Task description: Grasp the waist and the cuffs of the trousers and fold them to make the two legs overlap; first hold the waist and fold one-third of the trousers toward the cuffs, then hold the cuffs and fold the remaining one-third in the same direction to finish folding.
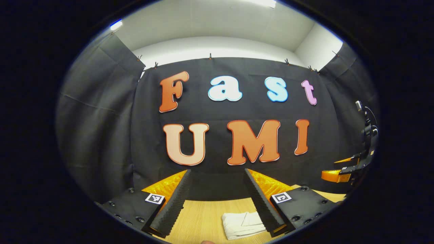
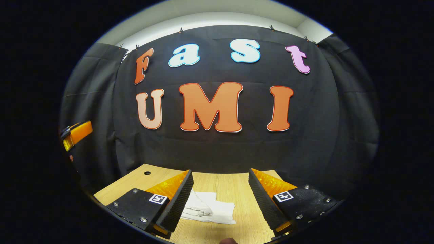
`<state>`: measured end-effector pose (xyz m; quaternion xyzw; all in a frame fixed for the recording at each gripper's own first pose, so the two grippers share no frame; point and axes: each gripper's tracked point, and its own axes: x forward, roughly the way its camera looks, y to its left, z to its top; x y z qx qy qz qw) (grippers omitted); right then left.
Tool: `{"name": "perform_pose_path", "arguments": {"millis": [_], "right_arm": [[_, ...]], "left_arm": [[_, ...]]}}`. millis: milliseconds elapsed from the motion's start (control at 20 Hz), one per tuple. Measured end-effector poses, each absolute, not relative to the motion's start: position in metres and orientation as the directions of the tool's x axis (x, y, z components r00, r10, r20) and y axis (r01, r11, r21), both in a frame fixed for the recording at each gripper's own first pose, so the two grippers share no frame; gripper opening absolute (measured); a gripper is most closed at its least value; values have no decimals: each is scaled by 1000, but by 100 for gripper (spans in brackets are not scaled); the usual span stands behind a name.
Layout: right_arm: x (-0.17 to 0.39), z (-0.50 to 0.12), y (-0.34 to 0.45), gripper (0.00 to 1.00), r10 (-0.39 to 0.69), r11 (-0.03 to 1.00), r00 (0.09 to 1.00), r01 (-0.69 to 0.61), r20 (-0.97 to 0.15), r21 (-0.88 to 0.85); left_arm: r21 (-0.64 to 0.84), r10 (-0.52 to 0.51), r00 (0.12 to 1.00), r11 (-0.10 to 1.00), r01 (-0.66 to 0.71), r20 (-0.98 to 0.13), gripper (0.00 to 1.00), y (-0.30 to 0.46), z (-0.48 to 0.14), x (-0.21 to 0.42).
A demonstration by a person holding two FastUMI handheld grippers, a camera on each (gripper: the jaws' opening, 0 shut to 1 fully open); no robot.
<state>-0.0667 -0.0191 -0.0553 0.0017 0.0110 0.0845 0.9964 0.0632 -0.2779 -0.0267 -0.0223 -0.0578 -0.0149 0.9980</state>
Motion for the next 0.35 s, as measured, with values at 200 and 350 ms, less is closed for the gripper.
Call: {"name": "perform_pose_path", "arguments": {"millis": [200,350], "right_arm": [[-86,-39,-16,98,154,988,988,-155,31,13],[-95,-23,-16,100,146,989,986,-146,82,-3]], "left_arm": [[-11,-13,991,1000,14,130,100,-267,-25,46],[18,-6,991,1000,4,131,100,-268,-29,36]]}}
